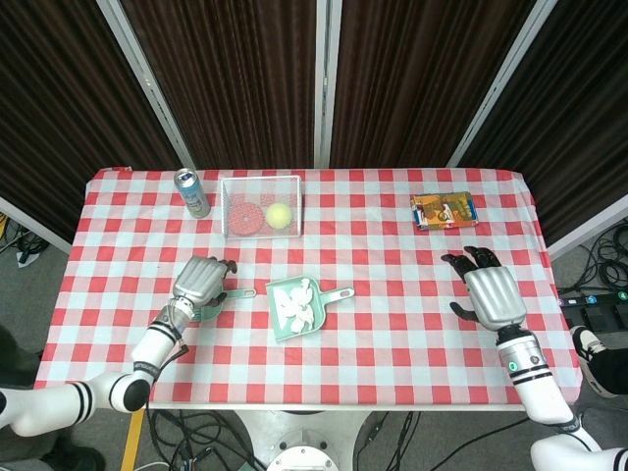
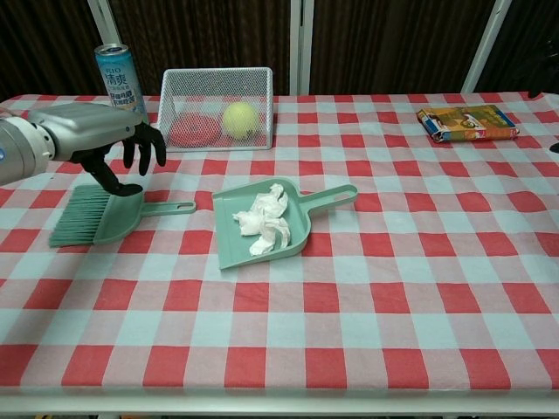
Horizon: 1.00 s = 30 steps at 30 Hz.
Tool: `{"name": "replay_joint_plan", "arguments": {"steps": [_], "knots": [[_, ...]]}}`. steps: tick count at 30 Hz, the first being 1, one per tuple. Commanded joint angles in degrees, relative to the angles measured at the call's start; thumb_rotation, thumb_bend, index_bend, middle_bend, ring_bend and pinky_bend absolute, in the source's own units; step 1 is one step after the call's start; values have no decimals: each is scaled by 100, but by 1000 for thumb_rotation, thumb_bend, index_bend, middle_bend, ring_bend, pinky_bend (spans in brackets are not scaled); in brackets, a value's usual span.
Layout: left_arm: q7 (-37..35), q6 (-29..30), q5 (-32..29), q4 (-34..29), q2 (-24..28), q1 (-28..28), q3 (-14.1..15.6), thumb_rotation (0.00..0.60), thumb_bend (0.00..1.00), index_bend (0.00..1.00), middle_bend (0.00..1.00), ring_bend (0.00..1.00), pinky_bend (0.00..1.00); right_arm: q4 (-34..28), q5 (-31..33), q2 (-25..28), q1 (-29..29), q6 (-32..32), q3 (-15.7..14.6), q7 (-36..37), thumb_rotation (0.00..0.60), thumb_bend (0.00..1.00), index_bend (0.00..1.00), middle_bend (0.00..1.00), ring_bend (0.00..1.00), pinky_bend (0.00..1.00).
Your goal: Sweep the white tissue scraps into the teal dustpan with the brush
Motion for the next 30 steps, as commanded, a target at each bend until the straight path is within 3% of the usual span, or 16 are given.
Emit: {"name": "replay_joint_plan", "arguments": {"steps": [1,7,12,17,24,30], "knots": [[-337,287,125,-235,143,122,-134,600,169,245,359,357,689,34,-91,93,-146,103,-38,98,600,102,210,297,119,144],[-1698,1143,694,-844,809,830,-274,600,166,243,358,330,578,40,-295,429,-529,401,-90,538,600,144,203,290,116,143],[-2038,2168,1315,-944,1365,1619,82,600,166,244,351,282,461,211,-747,768,-957,752,-268,1256,600,211,148,240,48,99],[-2527,2869,1910,-582,1739,2330,575,600,167,243,263,173,221,546,-1092,841,-1465,1374,-380,1658,600,213,86,187,0,30],[-2428,3634,2084,-570,1921,3187,988,600,168,243,260,171,213,851,-1457,843,-2003,1893,-545,2163,600,220,61,164,0,7],[-2396,4139,2056,-760,1843,3725,1035,600,167,243,260,170,214,1030,-1522,746,-2328,2127,-551,2442,600,223,61,164,0,0]]}}
